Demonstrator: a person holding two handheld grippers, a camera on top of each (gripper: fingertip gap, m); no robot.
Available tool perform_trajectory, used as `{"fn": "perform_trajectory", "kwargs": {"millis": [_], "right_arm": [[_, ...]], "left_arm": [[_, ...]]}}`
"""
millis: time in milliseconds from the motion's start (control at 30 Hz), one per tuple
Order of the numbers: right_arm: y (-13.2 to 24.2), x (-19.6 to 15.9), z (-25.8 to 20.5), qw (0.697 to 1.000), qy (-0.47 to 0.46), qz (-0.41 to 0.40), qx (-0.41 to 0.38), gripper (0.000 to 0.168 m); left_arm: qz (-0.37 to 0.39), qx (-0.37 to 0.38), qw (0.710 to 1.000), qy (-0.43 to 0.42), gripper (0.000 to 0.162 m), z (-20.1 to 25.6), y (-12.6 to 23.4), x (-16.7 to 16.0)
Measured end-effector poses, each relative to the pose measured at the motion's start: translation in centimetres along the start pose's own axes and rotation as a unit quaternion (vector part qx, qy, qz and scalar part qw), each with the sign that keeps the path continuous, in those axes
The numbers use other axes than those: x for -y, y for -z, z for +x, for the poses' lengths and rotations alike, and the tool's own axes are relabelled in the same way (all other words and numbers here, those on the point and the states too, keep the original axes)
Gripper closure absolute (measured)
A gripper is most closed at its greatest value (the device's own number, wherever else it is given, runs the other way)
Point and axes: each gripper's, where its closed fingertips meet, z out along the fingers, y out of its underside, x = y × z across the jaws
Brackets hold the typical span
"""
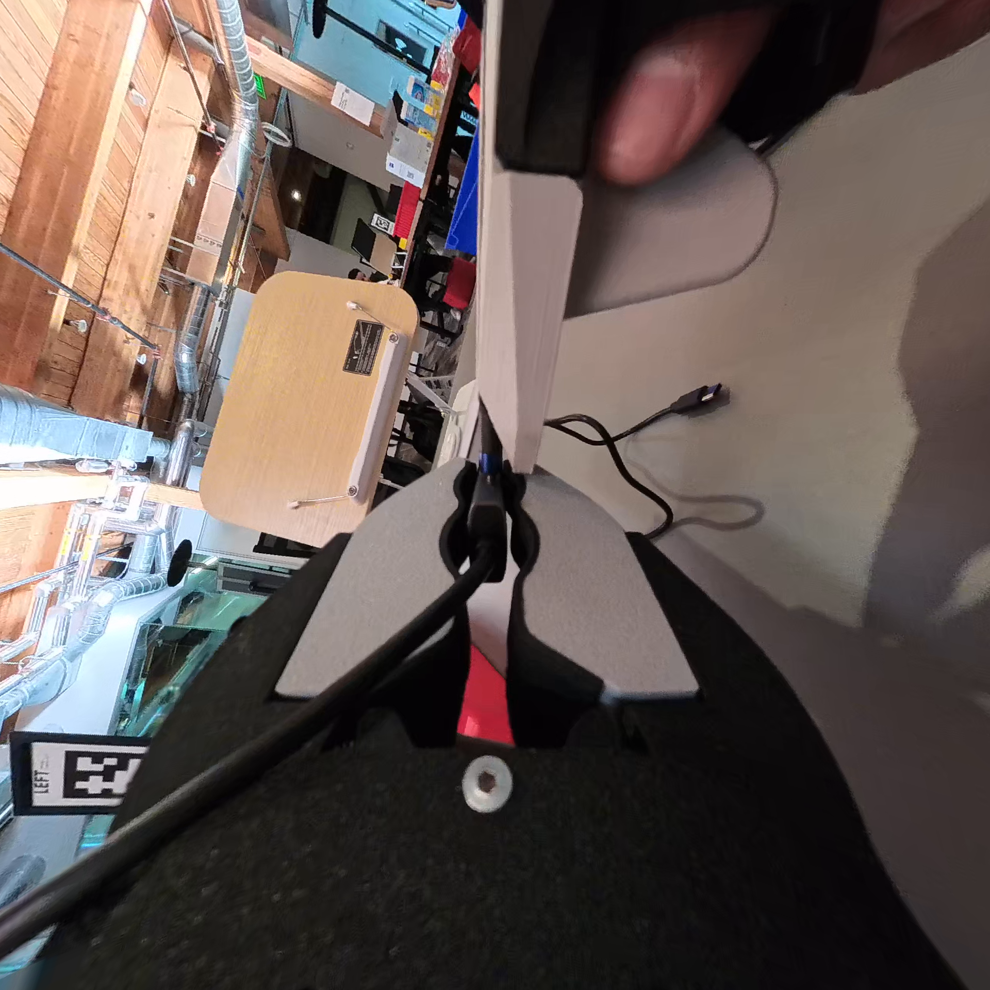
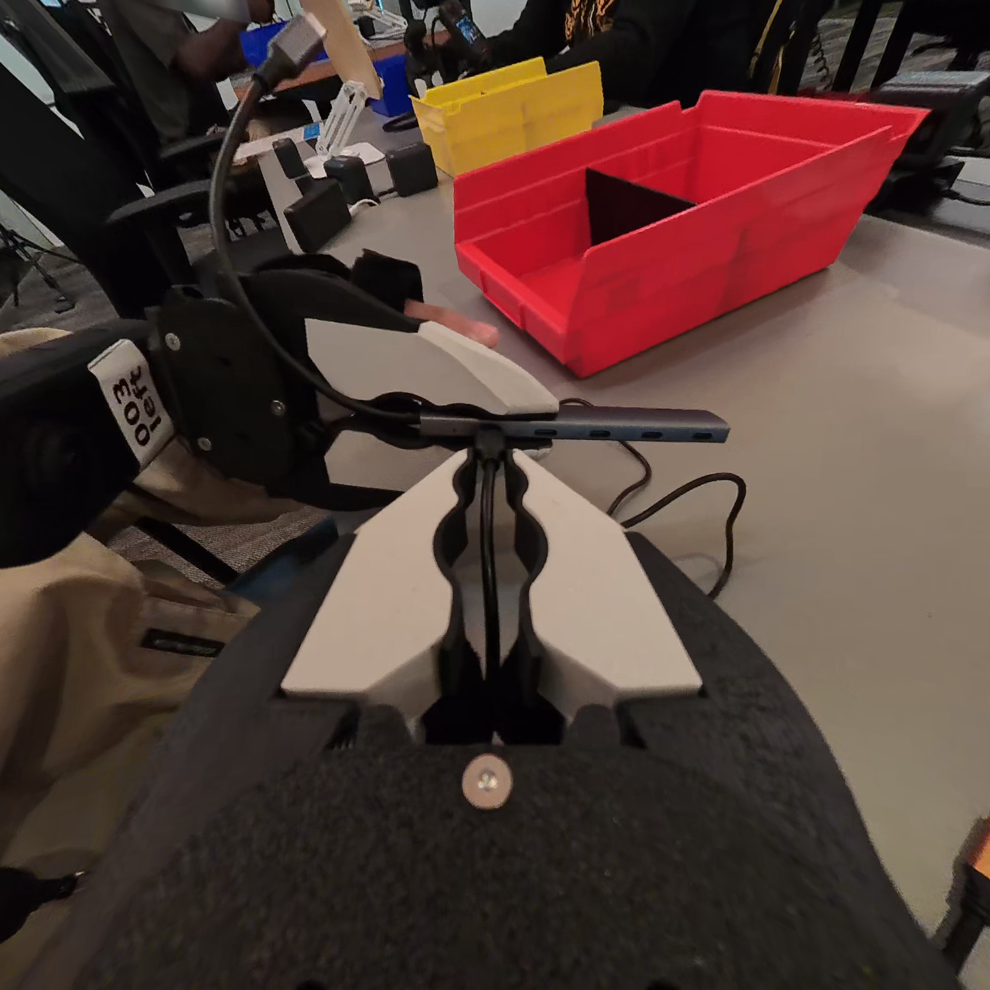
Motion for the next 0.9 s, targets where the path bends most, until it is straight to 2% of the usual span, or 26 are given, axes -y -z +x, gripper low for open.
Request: {"fn": "perform_trajectory", "kwargs": {"millis": [33, 167, 333, 500, 633, 733, 900], "right_arm": [[0.0, 0.0, 0.0, 1.0, -0.002, 0.001, 0.001, 0.159], [0.2, 0.5, 0.0, 1.0, -0.009, 0.02, 0.0, 0.154], [0.4, 0.4, 0.1, 1.0, -0.018, 0.009, 0.006, 0.158], [0.9, 0.6, 0.5, 1.0, -0.004, 0.006, -0.012, 0.158], [1.0, 0.5, 0.7, 1.0, 0.008, -0.005, -0.027, 0.158], [1.0, 0.3, 0.6, 1.0, -0.015, -0.002, -0.005, 0.158], [1.0, 0.3, 0.4, 0.998, -0.056, 0.012, 0.032, 0.159]], "left_arm": [[0.002, 0.0, 1.0, -0.002, 0.152, 0.0, 0.1, 0.0], [-0.007, -0.002, 1.0, -0.007, 0.152, 0.2, 0.0, -0.5], [-0.001, -0.008, 1.0, -0.002, 0.152, 0.4, -0.1, -0.2], [-0.01, -0.011, 0.998, 0.059, 0.151, 0.1, 0.1, -0.5], [-0.018, -0.016, 0.999, 0.044, 0.152, 0.3, 0.0, -1.0], [-0.012, 0.003, 1.0, -0.001, 0.153, 0.2, 0.1, -1.0], [-0.016, 0.017, 1.0, -0.015, 0.153, 0.1, 0.2, -0.7]]}}
